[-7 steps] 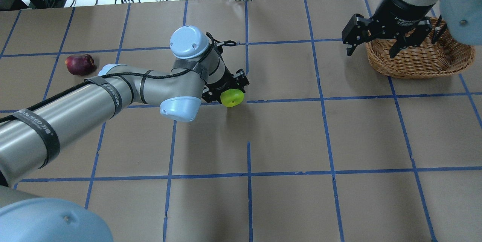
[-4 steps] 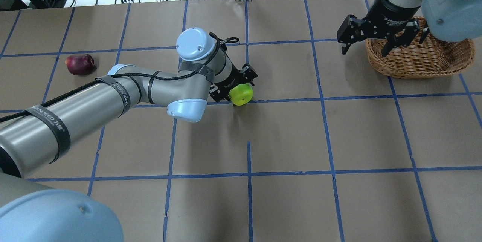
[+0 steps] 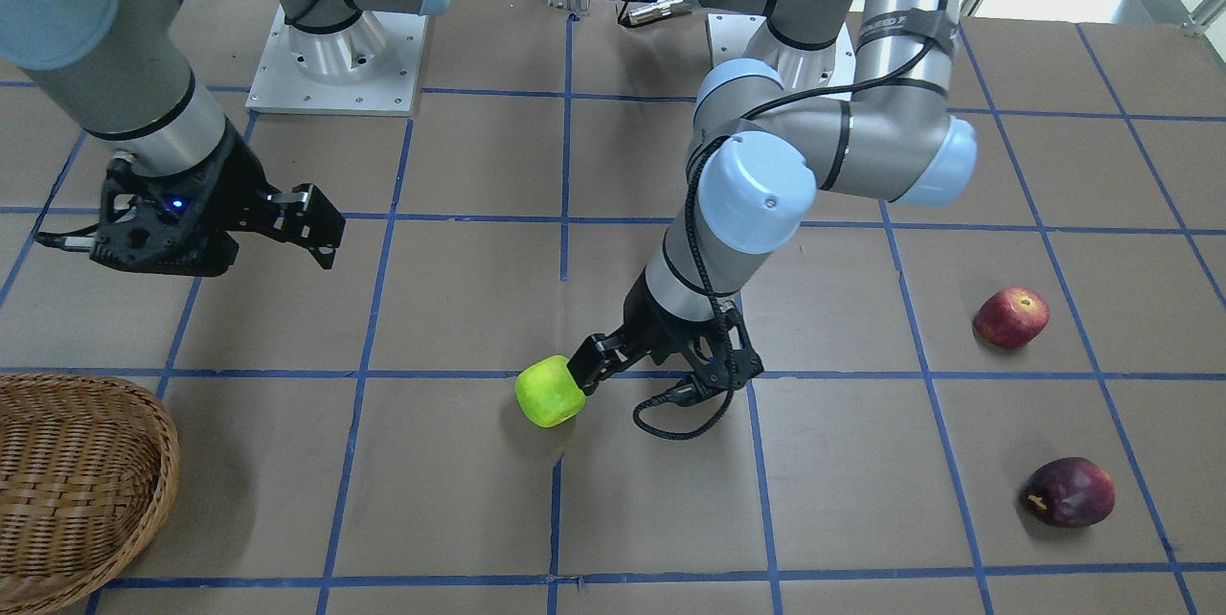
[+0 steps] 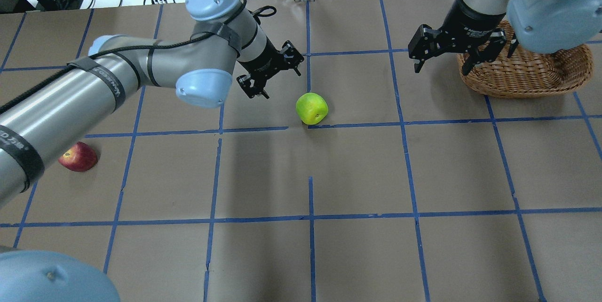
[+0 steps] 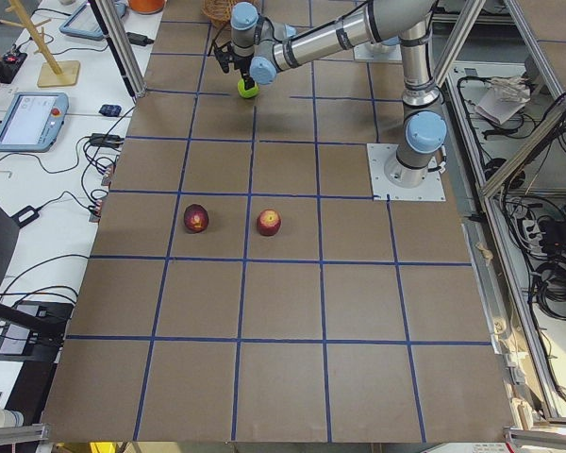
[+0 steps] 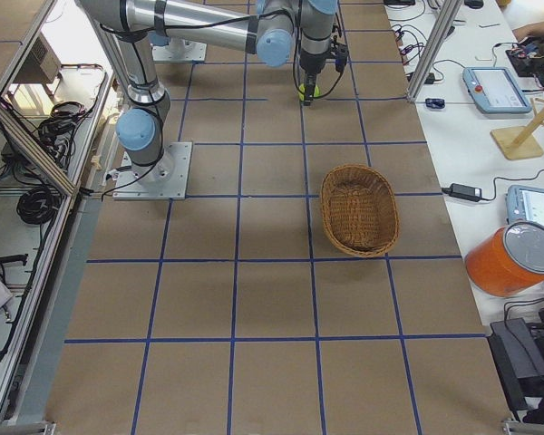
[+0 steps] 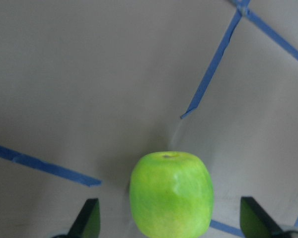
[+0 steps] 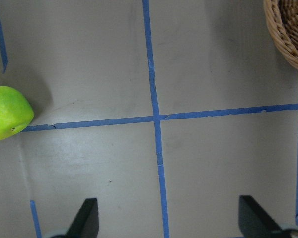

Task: Put all apples into basket
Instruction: 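Reach the right gripper to the green apple while the left withdraws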

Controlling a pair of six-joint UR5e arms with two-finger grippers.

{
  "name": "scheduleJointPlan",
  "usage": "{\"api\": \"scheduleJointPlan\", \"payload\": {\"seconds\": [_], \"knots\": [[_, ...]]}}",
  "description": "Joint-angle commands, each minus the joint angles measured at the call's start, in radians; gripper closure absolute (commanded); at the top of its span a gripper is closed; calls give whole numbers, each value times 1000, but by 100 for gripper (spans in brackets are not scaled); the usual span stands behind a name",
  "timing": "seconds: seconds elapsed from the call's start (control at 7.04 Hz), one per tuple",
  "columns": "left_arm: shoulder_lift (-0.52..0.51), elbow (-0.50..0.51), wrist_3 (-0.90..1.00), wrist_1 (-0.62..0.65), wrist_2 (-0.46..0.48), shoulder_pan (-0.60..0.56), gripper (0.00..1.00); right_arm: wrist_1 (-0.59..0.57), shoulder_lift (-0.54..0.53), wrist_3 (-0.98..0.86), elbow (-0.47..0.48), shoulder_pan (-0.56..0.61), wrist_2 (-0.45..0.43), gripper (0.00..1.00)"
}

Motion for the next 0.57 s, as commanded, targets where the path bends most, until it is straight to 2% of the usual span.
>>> {"api": "scheduleJointPlan", "payload": {"seconds": [0.0,0.28,0.43], "knots": [[19,163,240,-319,113,99,0,-112,58,0,-4,149,36,0],[50,179,556,-433,195,236,0,-277,176,0,-7,252,36,0],[56,165,711,-436,313,293,0,-321,219,-3,-7,268,36,0]]}}
